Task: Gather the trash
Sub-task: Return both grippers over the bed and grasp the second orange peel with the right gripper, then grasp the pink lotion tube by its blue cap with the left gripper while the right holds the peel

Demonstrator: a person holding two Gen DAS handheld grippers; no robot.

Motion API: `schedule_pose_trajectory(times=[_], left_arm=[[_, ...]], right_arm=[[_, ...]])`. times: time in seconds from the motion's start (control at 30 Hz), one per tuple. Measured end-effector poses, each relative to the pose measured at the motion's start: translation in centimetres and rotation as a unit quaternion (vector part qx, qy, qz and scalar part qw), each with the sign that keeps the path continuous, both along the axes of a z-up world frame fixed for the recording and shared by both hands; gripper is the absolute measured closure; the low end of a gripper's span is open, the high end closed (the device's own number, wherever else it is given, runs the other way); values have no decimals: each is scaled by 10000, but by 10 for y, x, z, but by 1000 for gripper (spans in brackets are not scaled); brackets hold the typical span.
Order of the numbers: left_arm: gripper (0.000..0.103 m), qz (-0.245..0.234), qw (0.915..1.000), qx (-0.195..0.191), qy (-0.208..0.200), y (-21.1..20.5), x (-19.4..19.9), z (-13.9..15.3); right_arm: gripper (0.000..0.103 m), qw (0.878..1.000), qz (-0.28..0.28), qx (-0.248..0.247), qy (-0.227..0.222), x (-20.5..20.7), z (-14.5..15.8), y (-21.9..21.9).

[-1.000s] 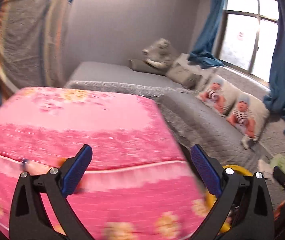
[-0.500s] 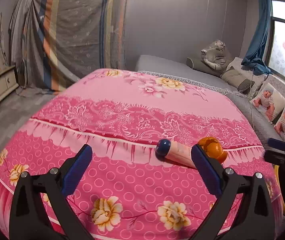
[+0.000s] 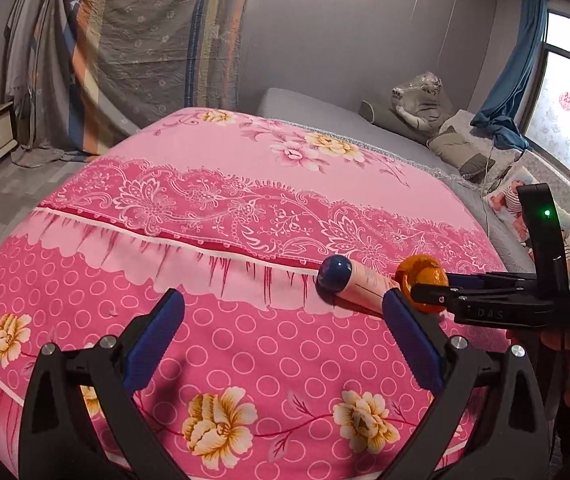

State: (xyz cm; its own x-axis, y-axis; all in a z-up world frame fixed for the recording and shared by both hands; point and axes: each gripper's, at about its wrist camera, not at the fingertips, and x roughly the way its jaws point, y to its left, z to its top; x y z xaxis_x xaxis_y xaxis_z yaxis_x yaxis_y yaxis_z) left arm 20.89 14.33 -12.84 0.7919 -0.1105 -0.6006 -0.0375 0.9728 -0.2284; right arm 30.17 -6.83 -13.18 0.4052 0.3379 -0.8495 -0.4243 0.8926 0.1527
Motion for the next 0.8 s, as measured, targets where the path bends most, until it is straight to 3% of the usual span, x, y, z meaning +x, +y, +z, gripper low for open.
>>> schedule_pose_trajectory(times=[0.07, 0.17, 0.8], left_arm=[[8, -31, 9999, -51, 93, -2, 3, -2], [8, -77, 9997, -81, 197, -5, 7, -6], [9, -181, 9957, -127, 903, -40, 60, -18]], right_arm=[[67, 10000, -47, 60, -54, 1, 2, 0], [75, 9997, -68, 237, -29, -2, 6, -7], [76, 9874, -126, 1543, -333, -64, 61, -76]])
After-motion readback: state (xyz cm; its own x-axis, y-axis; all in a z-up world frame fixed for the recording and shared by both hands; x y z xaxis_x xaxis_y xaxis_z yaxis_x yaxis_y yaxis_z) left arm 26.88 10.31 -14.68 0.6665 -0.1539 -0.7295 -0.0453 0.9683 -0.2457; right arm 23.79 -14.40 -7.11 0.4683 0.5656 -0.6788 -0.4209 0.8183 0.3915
